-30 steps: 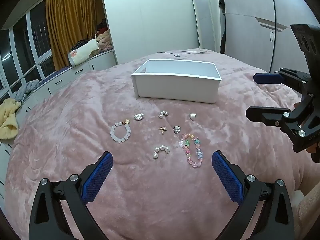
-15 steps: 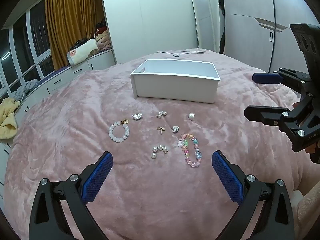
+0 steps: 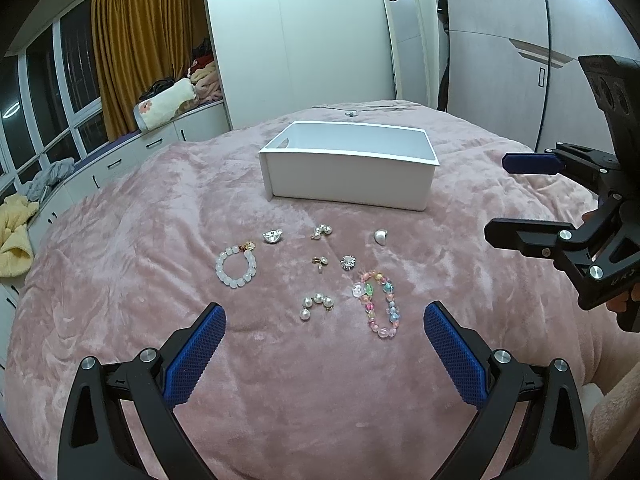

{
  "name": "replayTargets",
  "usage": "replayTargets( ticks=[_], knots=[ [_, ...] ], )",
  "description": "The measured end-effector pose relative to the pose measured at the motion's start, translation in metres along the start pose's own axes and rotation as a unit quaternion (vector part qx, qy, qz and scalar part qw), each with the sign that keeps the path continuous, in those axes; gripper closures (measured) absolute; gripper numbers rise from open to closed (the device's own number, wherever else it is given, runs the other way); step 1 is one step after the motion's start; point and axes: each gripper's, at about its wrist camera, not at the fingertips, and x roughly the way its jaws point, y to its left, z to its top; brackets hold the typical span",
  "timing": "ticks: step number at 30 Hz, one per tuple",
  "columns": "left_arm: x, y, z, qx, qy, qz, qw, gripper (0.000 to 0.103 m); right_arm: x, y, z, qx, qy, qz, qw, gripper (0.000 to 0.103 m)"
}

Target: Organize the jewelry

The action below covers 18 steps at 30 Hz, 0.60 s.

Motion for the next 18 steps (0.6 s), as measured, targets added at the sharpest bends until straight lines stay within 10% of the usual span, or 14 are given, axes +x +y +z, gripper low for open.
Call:
replayTargets(
  ticks=[18],
  knots=[
    [-0.0031,0.0051,0.0007,-0.002,-0.002,0.0,1.0,0.003,0.0007,0.001,-0.0003,0.001,0.0,-0.001,1.0,0.005]
  ],
)
